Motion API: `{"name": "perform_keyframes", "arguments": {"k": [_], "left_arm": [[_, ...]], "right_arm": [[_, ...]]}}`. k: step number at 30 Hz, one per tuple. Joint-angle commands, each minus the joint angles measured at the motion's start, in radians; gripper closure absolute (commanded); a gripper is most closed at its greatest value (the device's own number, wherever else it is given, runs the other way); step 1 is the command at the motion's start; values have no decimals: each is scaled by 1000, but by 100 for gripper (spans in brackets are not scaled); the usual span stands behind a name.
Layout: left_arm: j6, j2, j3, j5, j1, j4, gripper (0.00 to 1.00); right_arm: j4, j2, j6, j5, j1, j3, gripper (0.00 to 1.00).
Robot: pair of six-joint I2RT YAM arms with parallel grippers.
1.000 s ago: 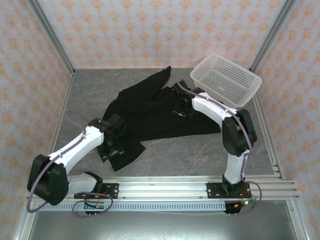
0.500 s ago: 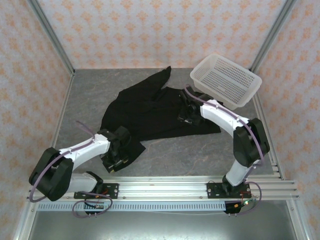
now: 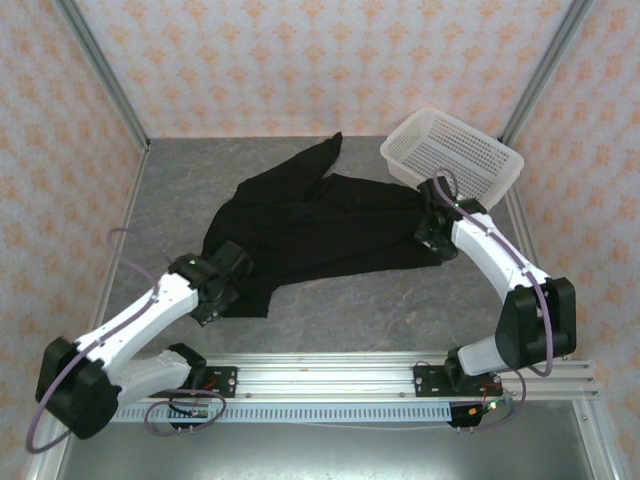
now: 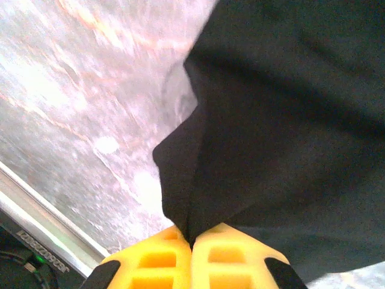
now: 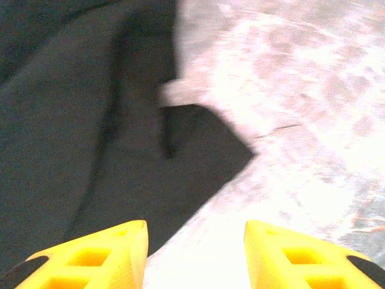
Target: Fold and stack the t-shirts
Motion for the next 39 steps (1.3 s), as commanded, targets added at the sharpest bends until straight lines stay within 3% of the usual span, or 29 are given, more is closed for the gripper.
{"name": "perform_keyframes", "arguments": {"k": [1,9,23,31,39], "left_arm": [[-19,-31,15,-125,38,-132,100],[8,6,30,-79,53,-88,100],[30,12,34,-65,52,-81,100],[29,4,27,-58,52,-78,100],[38,23,39,-54,52,-65,100]], "right_arm": [[-25,20,18,-6,-75,-72,54],[127,65,-11,-101,-95,-163,52],[257,206,-55,-136,-101,-118,55],[248,191,-79,-159,-101,-114,48],[214,288,-80,-138,-104,-103,48]]}}
